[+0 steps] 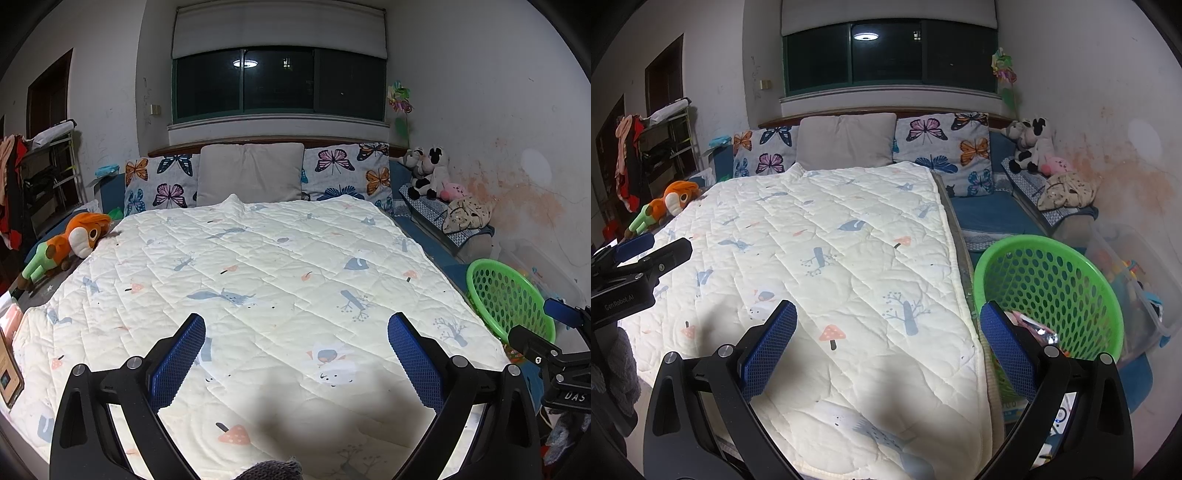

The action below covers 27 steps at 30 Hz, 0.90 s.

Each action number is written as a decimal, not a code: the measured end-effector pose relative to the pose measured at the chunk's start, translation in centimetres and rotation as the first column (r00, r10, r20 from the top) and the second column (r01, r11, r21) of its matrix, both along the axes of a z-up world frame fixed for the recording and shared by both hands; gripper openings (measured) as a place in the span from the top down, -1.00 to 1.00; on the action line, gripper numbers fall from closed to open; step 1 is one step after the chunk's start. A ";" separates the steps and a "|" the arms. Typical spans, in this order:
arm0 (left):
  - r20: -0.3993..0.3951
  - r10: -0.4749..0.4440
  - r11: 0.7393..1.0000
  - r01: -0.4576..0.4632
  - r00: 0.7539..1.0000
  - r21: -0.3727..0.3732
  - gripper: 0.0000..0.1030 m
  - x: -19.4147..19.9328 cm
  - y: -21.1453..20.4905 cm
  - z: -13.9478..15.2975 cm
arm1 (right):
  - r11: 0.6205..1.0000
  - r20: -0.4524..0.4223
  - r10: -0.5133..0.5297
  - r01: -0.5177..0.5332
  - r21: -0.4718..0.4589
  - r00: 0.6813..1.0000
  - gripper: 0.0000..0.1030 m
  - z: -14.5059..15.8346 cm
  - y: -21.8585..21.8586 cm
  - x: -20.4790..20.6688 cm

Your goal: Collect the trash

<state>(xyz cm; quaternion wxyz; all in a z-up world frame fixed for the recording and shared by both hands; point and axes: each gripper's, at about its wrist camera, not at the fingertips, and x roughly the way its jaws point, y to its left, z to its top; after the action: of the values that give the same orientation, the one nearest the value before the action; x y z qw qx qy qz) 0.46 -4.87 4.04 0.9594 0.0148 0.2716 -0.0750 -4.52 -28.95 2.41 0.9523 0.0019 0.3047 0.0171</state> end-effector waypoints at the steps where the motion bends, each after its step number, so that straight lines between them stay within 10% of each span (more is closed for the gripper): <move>1: -0.001 0.000 1.000 0.000 1.000 0.000 -0.86 0.0 0.0 0.0 | 1.000 -0.001 0.001 -0.001 0.001 1.000 -0.91 0.0 0.0 0.0; 27: 0.004 0.004 1.000 -0.004 1.000 -0.002 -0.86 -0.1 0.1 0.0 | 1.000 -0.003 0.007 -0.007 0.006 1.000 -0.91 0.0 0.4 0.2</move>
<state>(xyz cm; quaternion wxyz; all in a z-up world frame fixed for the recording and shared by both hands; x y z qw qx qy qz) 0.33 -4.82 4.03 0.9600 0.0135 0.2698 -0.0732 -4.36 -28.57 2.39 0.9518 0.0038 0.3061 0.0216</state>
